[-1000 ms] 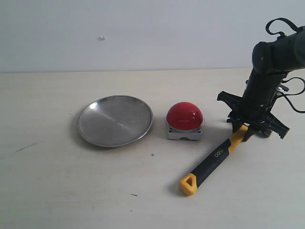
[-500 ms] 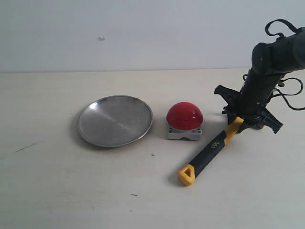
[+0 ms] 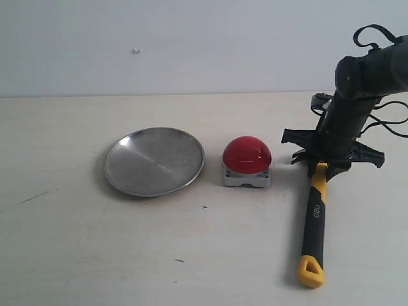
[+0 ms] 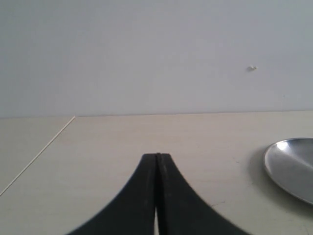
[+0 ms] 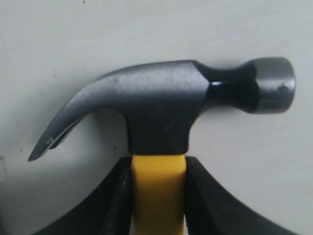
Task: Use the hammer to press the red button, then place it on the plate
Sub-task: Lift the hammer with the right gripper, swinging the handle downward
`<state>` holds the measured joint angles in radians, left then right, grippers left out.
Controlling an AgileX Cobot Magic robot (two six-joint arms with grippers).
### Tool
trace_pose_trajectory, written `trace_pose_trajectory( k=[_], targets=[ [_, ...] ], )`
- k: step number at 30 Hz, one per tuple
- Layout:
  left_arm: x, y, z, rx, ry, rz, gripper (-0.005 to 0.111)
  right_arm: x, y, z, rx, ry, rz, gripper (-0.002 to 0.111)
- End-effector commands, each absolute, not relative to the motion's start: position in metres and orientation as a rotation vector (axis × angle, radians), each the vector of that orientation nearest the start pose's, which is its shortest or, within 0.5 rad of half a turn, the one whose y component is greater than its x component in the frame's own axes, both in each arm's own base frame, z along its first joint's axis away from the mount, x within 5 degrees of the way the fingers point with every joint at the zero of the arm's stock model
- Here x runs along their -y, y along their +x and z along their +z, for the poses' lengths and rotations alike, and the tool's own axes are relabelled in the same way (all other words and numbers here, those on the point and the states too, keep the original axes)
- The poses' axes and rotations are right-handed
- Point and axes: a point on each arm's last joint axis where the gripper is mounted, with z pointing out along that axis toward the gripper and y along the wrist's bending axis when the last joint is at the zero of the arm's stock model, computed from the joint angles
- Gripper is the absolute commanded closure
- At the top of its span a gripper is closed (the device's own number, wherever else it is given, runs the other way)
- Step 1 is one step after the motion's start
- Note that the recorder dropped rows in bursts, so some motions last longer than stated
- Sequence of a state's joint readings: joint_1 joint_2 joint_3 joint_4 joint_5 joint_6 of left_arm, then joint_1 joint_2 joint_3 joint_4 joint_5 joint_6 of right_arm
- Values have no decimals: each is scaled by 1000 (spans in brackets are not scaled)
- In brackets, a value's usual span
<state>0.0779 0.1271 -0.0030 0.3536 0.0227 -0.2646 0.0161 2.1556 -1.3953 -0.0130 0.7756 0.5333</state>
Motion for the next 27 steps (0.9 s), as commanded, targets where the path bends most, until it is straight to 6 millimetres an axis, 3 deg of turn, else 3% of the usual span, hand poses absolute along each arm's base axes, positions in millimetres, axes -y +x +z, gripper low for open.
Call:
trace_pose_trajectory(
  k=[1,15,19,22,27],
  targets=[
    [-6,66,204,-1628,-7,129,107,2,402,96,-3027,573,-89,108],
    [-6,66,204,-1628,-7,129,107,9,401,97,-3047,438,-215,108],
    [-6,66,204,-1628,-7,129,107,9,399,97,-3089,279,-227,108],
    [-6,66,204,-1628,-7,129,107,9,399,104,-3089,230,-228,108],
    [-6,66,204,-1628,-7,129,107,1,397,131,-3063,115,-83,108]
  ],
)
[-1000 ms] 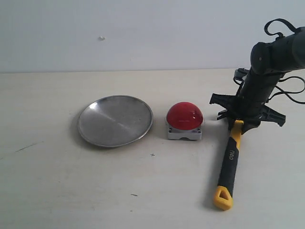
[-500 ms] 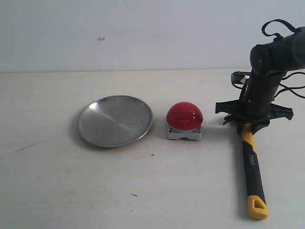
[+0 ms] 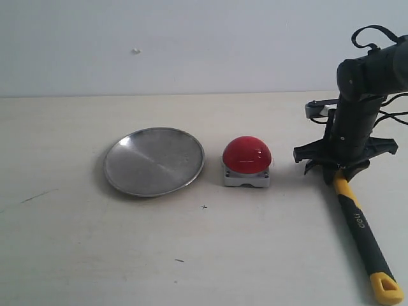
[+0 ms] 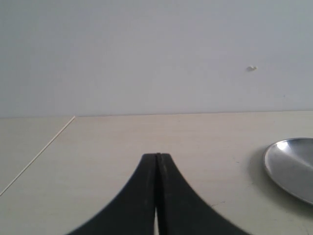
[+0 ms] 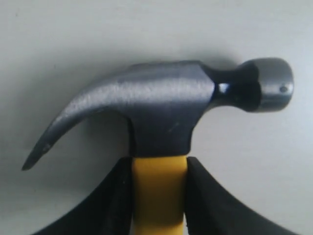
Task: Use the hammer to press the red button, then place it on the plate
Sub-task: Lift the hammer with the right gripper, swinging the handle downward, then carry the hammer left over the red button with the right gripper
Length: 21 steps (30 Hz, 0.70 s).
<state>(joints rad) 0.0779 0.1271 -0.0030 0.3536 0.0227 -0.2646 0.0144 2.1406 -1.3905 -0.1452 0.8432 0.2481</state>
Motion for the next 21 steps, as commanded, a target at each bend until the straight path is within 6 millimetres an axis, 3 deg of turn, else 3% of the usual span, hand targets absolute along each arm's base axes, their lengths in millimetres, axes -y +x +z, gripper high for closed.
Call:
trace_pose_trajectory(
  k=[1,6,12,21],
  targets=[
    [-6,66,204,-1628,-7,129,107,0,397,138,-3050,101,-49,108],
    [-6,66,204,-1628,-7,129,107,-2,389,175,-3005,58,201,108],
    [-6,66,204,-1628,-7,129,107,-2,376,214,-2934,-5,247,108],
    [-6,66,204,-1628,-7,129,107,-21,360,236,-2767,-114,653,108]
  ],
)
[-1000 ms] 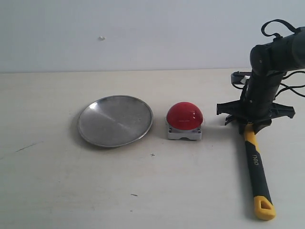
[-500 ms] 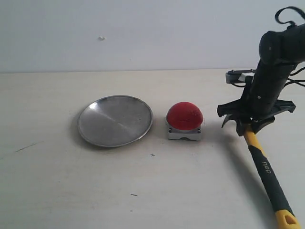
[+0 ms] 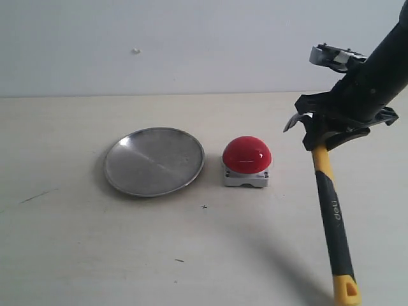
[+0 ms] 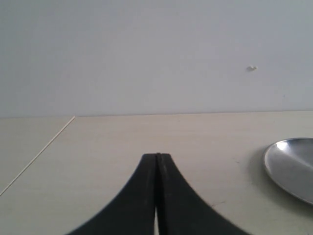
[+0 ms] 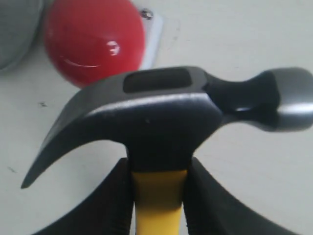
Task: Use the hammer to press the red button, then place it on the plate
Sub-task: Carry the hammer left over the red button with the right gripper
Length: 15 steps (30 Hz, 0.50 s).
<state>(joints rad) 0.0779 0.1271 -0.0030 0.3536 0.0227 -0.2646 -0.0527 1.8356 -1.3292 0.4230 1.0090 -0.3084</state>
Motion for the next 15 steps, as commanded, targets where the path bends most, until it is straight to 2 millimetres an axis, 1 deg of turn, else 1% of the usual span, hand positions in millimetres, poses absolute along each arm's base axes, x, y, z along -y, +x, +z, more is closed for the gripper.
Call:
trace_pose_trajectory(
  k=[1,5,8,12,15],
  targets=[
    [-6,66,204,-1628,-7,129,107,-24,358,237,-2741,-126,695,108],
    [-6,66,204,-1628,-7,129,107,-36,352,236,-2638,-144,883,108],
    [-6,66,204,-1628,-7,129,107,-46,347,230,-2535,-134,1060,108],
    [-6,66,204,-1628,-7,129,107,-56,339,224,-2340,-89,1289,108],
    [-6,66,204,-1628,-7,129,107,-62,333,224,-2190,-84,1425,108]
  ],
)
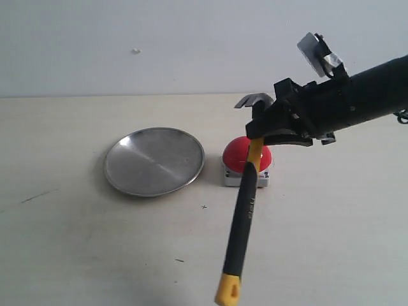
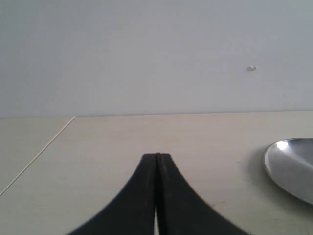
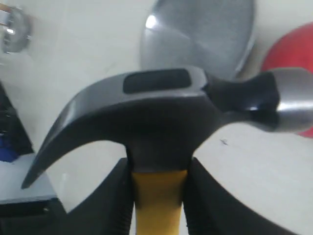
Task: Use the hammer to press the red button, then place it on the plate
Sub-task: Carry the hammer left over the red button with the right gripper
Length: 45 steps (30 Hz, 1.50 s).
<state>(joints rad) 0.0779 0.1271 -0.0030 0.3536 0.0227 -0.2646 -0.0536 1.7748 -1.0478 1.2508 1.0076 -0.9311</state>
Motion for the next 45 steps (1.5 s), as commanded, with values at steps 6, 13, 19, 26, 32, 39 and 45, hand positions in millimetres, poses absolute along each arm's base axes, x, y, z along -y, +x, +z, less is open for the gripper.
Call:
trace_pose_trajectory(
  k=[6,13,19,26,32,39,45],
  targets=[
    [-6,66,204,-1628,-7,129,107,-66,320,221,-2060,-88,1570,108],
    [-6,66,204,-1628,-7,129,107,-67,319,219,-2039,-89,1580,108],
    [-6,66,204,-1628,-7,129,107,-67,319,219,-2033,-99,1573,108],
    [0,66,221,-1431,-105,-84,107,-80,318,221,-2001,-132,1594,108],
    [6,62,238,-1238,-170,-324,107,-97,314,222,-2003,-208,1614,108],
    [21,80,244,-1457,-81,-473,107,-97,314,222,-2000,-218,1601,108],
    [43,154,256,-1969,198,-689,107,-95,318,218,-2041,-165,1544,108]
  ],
)
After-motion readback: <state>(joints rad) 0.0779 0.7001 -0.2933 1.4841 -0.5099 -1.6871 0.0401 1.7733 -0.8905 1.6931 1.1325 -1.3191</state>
